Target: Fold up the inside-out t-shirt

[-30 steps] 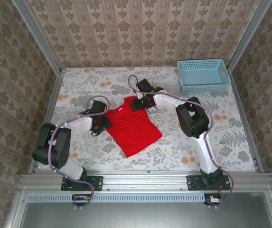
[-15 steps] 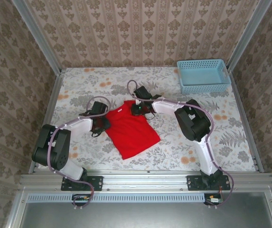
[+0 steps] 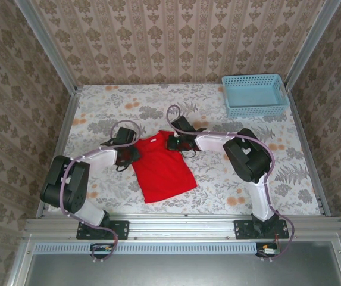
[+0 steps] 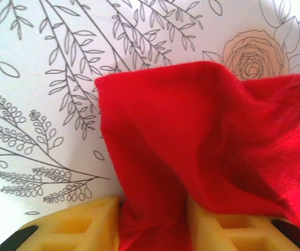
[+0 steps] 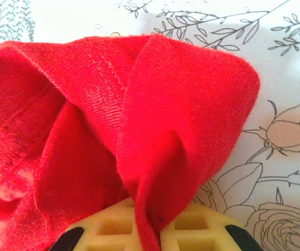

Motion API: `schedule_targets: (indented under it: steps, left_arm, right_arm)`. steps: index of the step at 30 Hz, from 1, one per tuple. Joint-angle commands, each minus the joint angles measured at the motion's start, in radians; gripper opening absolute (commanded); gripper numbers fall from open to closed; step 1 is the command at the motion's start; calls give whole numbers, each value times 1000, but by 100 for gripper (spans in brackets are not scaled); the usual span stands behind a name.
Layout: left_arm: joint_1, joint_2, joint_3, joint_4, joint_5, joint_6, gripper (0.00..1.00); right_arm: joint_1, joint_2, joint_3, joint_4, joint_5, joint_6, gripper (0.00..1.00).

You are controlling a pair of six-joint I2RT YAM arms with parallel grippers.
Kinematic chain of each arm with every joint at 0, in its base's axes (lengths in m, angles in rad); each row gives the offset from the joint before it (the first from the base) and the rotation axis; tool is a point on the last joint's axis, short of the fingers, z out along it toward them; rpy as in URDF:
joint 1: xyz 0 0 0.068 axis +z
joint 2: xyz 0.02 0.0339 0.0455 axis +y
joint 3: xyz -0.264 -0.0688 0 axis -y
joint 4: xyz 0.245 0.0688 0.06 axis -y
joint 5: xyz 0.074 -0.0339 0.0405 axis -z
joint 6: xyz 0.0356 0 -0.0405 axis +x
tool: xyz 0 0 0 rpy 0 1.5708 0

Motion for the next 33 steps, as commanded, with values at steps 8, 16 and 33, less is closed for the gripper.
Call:
schedule_targets:
  steps: [8, 16, 33]
  left_arm:
    - [-181, 117, 103, 126, 97, 56, 35]
    - [-175, 162, 111, 107, 91, 54, 23]
    - [-28, -298, -203, 453, 245, 11, 0]
  right_arm:
    - [59, -47, -122, 50, 100, 164, 8]
    - [43, -79, -170, 72, 134, 174, 7]
    - [-88, -168, -349, 535, -209, 219, 0]
